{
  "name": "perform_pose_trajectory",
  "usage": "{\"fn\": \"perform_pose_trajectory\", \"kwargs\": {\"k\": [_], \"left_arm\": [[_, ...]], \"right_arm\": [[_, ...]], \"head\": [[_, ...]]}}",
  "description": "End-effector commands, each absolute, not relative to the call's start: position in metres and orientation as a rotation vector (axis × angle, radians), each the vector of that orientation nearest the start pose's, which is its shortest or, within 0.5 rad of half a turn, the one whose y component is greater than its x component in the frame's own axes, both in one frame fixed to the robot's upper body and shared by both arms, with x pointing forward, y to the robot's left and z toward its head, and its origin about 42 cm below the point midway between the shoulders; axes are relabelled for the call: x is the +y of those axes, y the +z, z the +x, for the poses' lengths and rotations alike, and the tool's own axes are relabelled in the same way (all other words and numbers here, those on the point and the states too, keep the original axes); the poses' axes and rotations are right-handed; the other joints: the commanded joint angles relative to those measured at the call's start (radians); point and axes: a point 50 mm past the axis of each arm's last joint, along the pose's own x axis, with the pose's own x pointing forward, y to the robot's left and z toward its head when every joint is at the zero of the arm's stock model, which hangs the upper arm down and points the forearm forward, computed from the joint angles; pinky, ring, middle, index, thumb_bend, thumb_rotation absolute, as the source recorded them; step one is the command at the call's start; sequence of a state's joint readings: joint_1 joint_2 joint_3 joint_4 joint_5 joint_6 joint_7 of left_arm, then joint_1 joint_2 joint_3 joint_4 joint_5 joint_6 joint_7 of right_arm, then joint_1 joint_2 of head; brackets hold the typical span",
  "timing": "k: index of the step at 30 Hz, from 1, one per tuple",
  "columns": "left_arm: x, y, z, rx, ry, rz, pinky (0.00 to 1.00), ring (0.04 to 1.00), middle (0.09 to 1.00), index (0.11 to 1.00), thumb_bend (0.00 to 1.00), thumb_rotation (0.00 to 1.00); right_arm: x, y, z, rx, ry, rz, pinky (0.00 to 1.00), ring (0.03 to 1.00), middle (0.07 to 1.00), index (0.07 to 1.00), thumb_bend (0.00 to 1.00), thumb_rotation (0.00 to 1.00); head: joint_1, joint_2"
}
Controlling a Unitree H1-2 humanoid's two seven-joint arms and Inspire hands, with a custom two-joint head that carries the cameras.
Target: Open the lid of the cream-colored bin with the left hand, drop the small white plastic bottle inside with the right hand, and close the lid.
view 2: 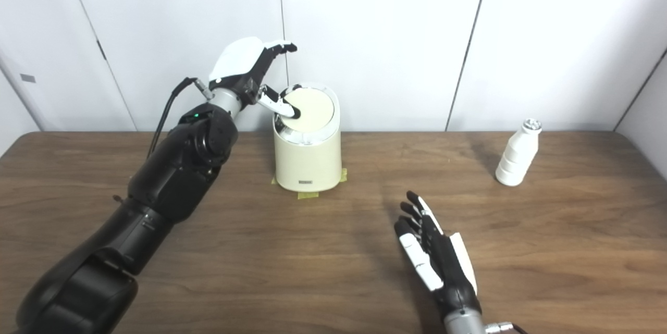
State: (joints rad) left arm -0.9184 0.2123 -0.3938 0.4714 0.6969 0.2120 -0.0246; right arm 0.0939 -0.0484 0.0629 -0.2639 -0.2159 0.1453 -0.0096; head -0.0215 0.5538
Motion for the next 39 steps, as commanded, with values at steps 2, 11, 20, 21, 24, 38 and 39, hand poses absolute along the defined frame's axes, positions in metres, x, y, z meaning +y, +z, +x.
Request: {"fn": "perform_pose_trajectory", "kwargs": {"k": [2, 11, 20, 21, 24, 38, 39], "left_arm": [[0.117, 0.345, 0.520, -0.462, -0.097, 1.173, 0.71, 0.856, 0.899, 0.893, 0.95, 0.11], [0.109, 0.341, 0.521, -0.466, -0.118, 1.182, 0.72, 0.848, 0.890, 0.878, 0.93, 0.13], [0.112, 0.336, 0.521, -0.456, -0.127, 1.206, 0.69, 0.827, 0.864, 0.872, 0.94, 0.10], [0.112, 0.336, 0.521, -0.452, -0.129, 1.213, 0.69, 0.826, 0.862, 0.872, 0.94, 0.10], [0.114, 0.335, 0.521, -0.451, -0.137, 1.242, 0.70, 0.829, 0.864, 0.877, 0.94, 0.08], [0.120, 0.328, 0.518, -0.475, -0.170, 1.451, 0.72, 0.822, 0.865, 0.893, 1.00, 0.01], [0.121, 0.327, 0.518, -0.474, -0.170, 1.458, 0.71, 0.816, 0.860, 0.891, 1.00, 0.01]], "right_arm": [[-0.208, 0.146, 0.255, -0.108, -0.005, -0.238, 0.75, 0.855, 0.897, 0.942, 0.53, 0.89], [-0.205, 0.148, 0.254, -0.112, -0.009, -0.228, 0.76, 0.859, 0.899, 0.942, 0.53, 0.89], [-0.205, 0.149, 0.254, -0.116, -0.012, -0.229, 0.75, 0.858, 0.897, 0.940, 0.55, 0.90], [-0.205, 0.149, 0.254, -0.117, -0.012, -0.229, 0.75, 0.856, 0.896, 0.939, 0.55, 0.89], [-0.205, 0.151, 0.254, -0.121, -0.008, -0.231, 0.74, 0.853, 0.892, 0.938, 0.54, 0.89], [-0.203, 0.156, 0.254, -0.125, -0.006, -0.225, 0.74, 0.851, 0.885, 0.935, 0.54, 0.87], [-0.203, 0.156, 0.253, -0.126, -0.005, -0.229, 0.75, 0.851, 0.885, 0.935, 0.54, 0.87]], "head": [[-0.002, 0.000], [-0.012, 0.005], [-0.014, 0.016], [-0.014, 0.016], [-0.012, 0.021], [-0.018, 0.032], [-0.018, 0.032]]}}
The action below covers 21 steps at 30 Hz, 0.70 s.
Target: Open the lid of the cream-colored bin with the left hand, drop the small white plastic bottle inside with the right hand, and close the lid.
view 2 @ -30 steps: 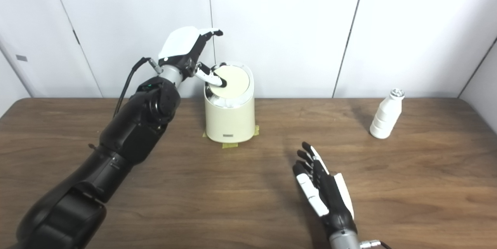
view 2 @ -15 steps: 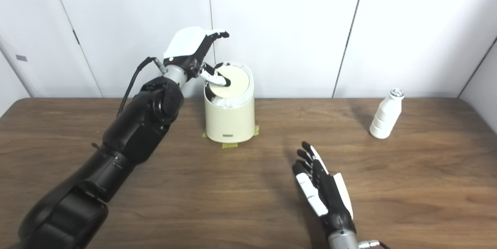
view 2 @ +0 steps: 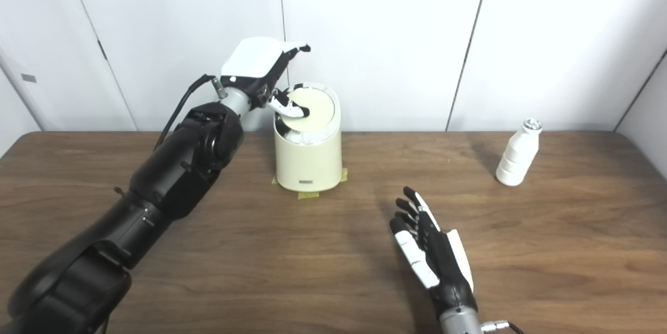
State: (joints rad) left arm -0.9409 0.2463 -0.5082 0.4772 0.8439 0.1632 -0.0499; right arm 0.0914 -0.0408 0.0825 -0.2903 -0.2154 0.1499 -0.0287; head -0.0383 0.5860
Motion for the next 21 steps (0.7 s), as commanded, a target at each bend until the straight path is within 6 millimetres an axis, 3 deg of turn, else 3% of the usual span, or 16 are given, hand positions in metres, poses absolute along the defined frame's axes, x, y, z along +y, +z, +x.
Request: {"fn": "perform_pose_trajectory", "kwargs": {"k": [1, 9, 15, 19, 21], "left_arm": [[0.121, 0.326, 0.518, -0.473, -0.172, 1.464, 0.70, 0.814, 0.857, 0.889, 1.00, 0.01], [0.123, 0.326, 0.516, -0.477, -0.176, 1.498, 0.67, 0.797, 0.846, 0.884, 1.00, 0.01], [0.126, 0.333, 0.515, -0.469, -0.173, 1.464, 0.70, 0.822, 0.863, 0.890, 0.99, 0.01], [0.131, 0.343, 0.514, -0.435, -0.166, 1.343, 0.75, 0.868, 0.885, 0.904, 0.95, 0.00], [0.135, 0.348, 0.513, -0.436, -0.155, 1.278, 0.69, 0.822, 0.864, 0.894, 0.93, 0.01]], "right_arm": [[-0.204, 0.156, 0.253, -0.127, -0.004, -0.234, 0.75, 0.851, 0.885, 0.936, 0.54, 0.87], [-0.205, 0.156, 0.254, -0.123, -0.005, -0.225, 0.75, 0.850, 0.886, 0.937, 0.54, 0.86], [-0.208, 0.154, 0.254, -0.125, -0.007, -0.231, 0.75, 0.847, 0.884, 0.936, 0.54, 0.87], [-0.208, 0.154, 0.254, -0.126, -0.004, -0.230, 0.74, 0.847, 0.884, 0.935, 0.54, 0.86], [-0.208, 0.154, 0.254, -0.126, -0.005, -0.232, 0.75, 0.847, 0.883, 0.936, 0.54, 0.87]], "head": [[0.000, 0.001], [0.002, 0.002], [0.003, 0.001], [0.002, 0.001], [0.000, 0.002]]}}
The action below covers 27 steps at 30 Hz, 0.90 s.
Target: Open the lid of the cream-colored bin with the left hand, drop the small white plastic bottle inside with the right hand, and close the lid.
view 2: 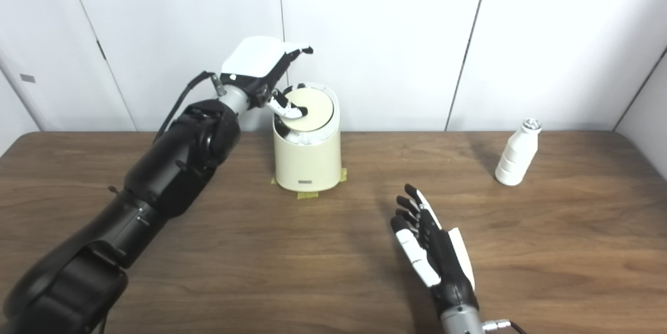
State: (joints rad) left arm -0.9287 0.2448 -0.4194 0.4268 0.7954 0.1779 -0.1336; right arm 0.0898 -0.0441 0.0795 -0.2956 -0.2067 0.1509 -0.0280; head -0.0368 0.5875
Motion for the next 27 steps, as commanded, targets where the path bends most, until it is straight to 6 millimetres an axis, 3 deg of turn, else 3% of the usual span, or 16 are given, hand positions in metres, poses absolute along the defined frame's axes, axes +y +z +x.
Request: {"fn": "perform_pose_trajectory", "kwargs": {"k": [1, 7, 11, 14, 17, 21, 23, 27], "left_arm": [[0.138, 0.351, 0.512, -0.433, -0.151, 1.242, 0.66, 0.798, 0.854, 0.889, 0.93, 0.01], [0.159, 0.364, 0.500, -0.410, -0.126, 0.957, 0.63, 0.755, 0.798, 0.853, 0.85, 0.05], [0.176, 0.361, 0.485, -0.398, -0.124, 0.732, 0.67, 0.768, 0.790, 0.852, 0.72, 0.09], [0.187, 0.353, 0.473, -0.396, -0.113, 0.669, 0.67, 0.765, 0.789, 0.846, 0.63, 0.07], [0.197, 0.343, 0.459, -0.398, -0.110, 0.642, 0.67, 0.760, 0.781, 0.831, 0.60, 0.01], [0.209, 0.329, 0.441, -0.395, -0.104, 0.607, 0.70, 0.751, 0.764, 0.815, 0.58, 0.01], [0.215, 0.318, 0.433, -0.396, -0.098, 0.597, 0.70, 0.753, 0.765, 0.813, 0.57, 0.03], [0.227, 0.294, 0.413, -0.368, -0.091, 0.578, 0.70, 0.757, 0.778, 0.825, 0.51, 0.17]], "right_arm": [[-0.209, 0.154, 0.253, -0.127, -0.005, -0.234, 0.75, 0.846, 0.883, 0.936, 0.53, 0.87], [-0.211, 0.154, 0.252, -0.121, -0.009, -0.232, 0.75, 0.850, 0.884, 0.938, 0.53, 0.87], [-0.213, 0.154, 0.252, -0.121, -0.011, -0.231, 0.75, 0.850, 0.884, 0.939, 0.53, 0.87], [-0.215, 0.154, 0.253, -0.124, -0.017, -0.221, 0.76, 0.849, 0.885, 0.938, 0.54, 0.87], [-0.218, 0.154, 0.254, -0.130, -0.023, -0.204, 0.76, 0.847, 0.886, 0.937, 0.55, 0.85], [-0.223, 0.155, 0.257, -0.135, -0.038, -0.182, 0.75, 0.845, 0.885, 0.932, 0.54, 0.81], [-0.225, 0.157, 0.258, -0.135, -0.056, -0.177, 0.76, 0.849, 0.885, 0.928, 0.56, 0.79], [-0.233, 0.159, 0.261, -0.141, -0.079, -0.186, 0.79, 0.858, 0.889, 0.926, 0.59, 0.77]], "head": [[-0.003, 0.002], [-0.003, 0.005], [-0.005, 0.005], [-0.005, 0.004], [-0.008, 0.003], [-0.014, 0.005], [-0.017, 0.007], [-0.014, 0.004]]}}
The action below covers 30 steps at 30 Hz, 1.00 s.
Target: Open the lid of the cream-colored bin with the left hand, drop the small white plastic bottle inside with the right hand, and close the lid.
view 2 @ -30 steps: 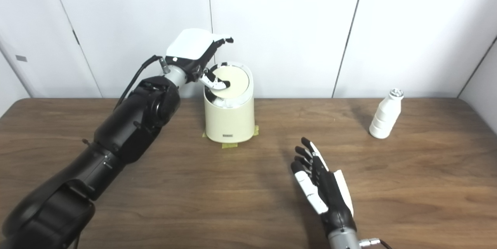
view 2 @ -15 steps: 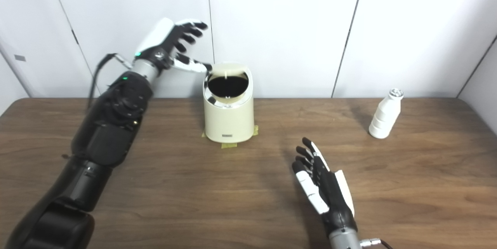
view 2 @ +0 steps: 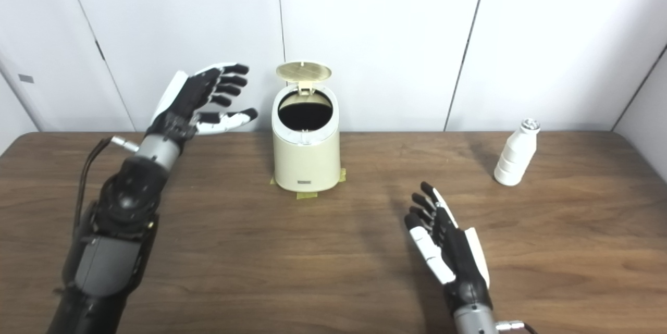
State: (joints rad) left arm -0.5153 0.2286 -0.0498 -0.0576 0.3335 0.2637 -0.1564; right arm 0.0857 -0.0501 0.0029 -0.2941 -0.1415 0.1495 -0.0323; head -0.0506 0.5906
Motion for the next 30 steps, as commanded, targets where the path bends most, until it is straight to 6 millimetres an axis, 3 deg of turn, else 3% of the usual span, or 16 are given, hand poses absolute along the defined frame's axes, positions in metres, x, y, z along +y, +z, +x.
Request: {"fn": "perform_pose_trajectory", "kwargs": {"k": [1, 8, 11, 14, 19, 22, 24, 27, 30], "left_arm": [[0.230, 0.289, 0.406, -0.350, -0.101, 0.578, 0.72, 0.767, 0.788, 0.833, 0.50, 0.23], [0.242, 0.259, 0.371, -0.232, -0.182, 0.487, 0.78, 0.834, 0.869, 0.906, 0.39, 0.54], [0.243, 0.245, 0.358, -0.191, -0.194, 0.430, 0.79, 0.841, 0.883, 0.924, 0.38, 0.66], [0.241, 0.232, 0.349, -0.165, -0.189, 0.388, 0.82, 0.859, 0.894, 0.926, 0.39, 0.75], [0.228, 0.212, 0.337, -0.184, -0.106, 0.310, 0.78, 0.838, 0.870, 0.897, 0.39, 0.78], [0.222, 0.205, 0.334, -0.191, -0.083, 0.317, 0.82, 0.839, 0.862, 0.902, 0.40, 0.81], [0.222, 0.202, 0.333, -0.190, -0.080, 0.320, 0.85, 0.841, 0.857, 0.905, 0.41, 0.82], [0.224, 0.198, 0.332, -0.179, -0.076, 0.325, 0.84, 0.864, 0.870, 0.901, 0.42, 0.80], [0.228, 0.194, 0.330, -0.167, -0.075, 0.321, 0.84, 0.860, 0.865, 0.900, 0.41, 0.79]], "right_arm": [[-0.235, 0.159, 0.262, -0.142, -0.082, -0.186, 0.78, 0.862, 0.892, 0.928, 0.58, 0.76], [-0.254, 0.157, 0.270, -0.154, -0.124, -0.185, 0.78, 0.865, 0.894, 0.931, 0.60, 0.67], [-0.266, 0.153, 0.273, -0.163, -0.147, -0.238, 0.75, 0.853, 0.892, 0.932, 0.64, 0.59], [-0.278, 0.150, 0.274, -0.160, -0.162, -0.295, 0.80, 0.859, 0.887, 0.929, 0.64, 0.44], [-0.287, 0.164, 0.271, -0.157, -0.244, -0.312, 0.77, 0.823, 0.866, 0.907, 0.73, 0.39], [-0.293, 0.172, 0.267, -0.151, -0.287, -0.335, 0.78, 0.807, 0.850, 0.892, 0.76, 0.39], [-0.298, 0.177, 0.265, -0.153, -0.307, -0.357, 0.80, 0.809, 0.846, 0.892, 0.75, 0.39], [-0.305, 0.181, 0.263, -0.167, -0.332, -0.356, 0.76, 0.809, 0.846, 0.893, 0.74, 0.36], [-0.309, 0.181, 0.261, -0.173, -0.374, -0.333, 0.71, 0.793, 0.848, 0.878, 0.77, 0.26]], "head": [[0.001, 0.001], [-0.006, 0.000], [-0.010, -0.001], [-0.017, -0.002], [-0.043, -0.007], [-0.046, -0.008], [-0.073, -0.010], [-0.111, -0.017], [-0.153, -0.025]]}}
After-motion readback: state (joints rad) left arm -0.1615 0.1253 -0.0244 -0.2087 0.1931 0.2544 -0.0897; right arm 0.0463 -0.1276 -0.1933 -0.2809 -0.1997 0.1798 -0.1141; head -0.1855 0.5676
